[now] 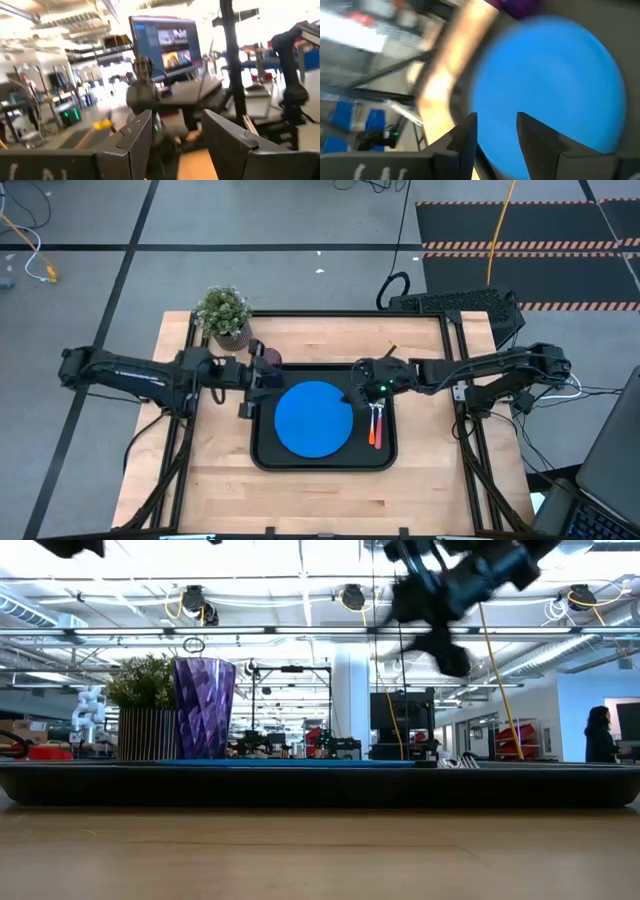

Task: Pick and place plate/cup/fork/spoon on tray
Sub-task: Adjust the orange spoon on the black tray

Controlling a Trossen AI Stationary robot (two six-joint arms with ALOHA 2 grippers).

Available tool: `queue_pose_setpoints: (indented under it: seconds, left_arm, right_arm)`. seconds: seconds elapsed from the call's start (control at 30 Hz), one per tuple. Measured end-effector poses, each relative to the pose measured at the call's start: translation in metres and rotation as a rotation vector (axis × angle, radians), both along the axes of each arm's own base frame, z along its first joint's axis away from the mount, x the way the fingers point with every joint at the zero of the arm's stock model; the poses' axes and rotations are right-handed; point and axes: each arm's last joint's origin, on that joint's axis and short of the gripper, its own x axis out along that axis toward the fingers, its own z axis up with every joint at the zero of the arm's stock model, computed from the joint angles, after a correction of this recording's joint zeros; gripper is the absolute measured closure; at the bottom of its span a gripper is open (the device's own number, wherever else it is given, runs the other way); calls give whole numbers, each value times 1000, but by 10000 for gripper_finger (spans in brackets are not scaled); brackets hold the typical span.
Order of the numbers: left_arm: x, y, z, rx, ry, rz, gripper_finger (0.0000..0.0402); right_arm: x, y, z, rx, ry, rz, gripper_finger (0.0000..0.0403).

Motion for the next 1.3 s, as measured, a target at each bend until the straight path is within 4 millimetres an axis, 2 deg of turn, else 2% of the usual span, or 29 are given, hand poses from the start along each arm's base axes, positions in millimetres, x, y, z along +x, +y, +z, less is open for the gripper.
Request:
queue_pose_setpoints:
  seconds: [0.1,0.17,0.3,0.4,0.53,0.63,0.77,0.87,0.97,1.17,1.3]
  left_arm:
    - [-6,-6,4,6,39,-27,225]
    - [-9,-7,5,12,72,-37,224]
    - [-13,-7,11,8,89,-32,224]
    - [-18,-7,20,19,83,-31,224]
    - [-28,-6,31,21,107,-31,224]
    - [-36,-5,34,36,174,-29,224]
    - [-46,-5,34,60,264,-23,224]
    - [-52,-4,34,69,294,-8,224]
    - [-59,-3,34,74,305,-2,224]
    - [-71,-2,34,101,321,-1,224]
    - [-78,-2,36,102,310,0,224]
  right_arm:
    - [11,1,7,-167,-163,86,275]
    - [18,0,12,-214,-256,55,275]
    - [27,-4,15,-236,-343,-76,275]
    - [29,-3,8,-220,-308,-48,275]
    - [28,4,-7,-205,-120,-10,275]
    - [31,11,-8,-193,32,15,275]
    - [41,18,4,-202,212,46,275]
    - [46,18,14,-209,365,-22,275]
    - [45,18,15,-171,519,-77,265]
    - [32,26,-17,-118,863,-141,226]
    - [38,34,-34,-96,918,-103,203]
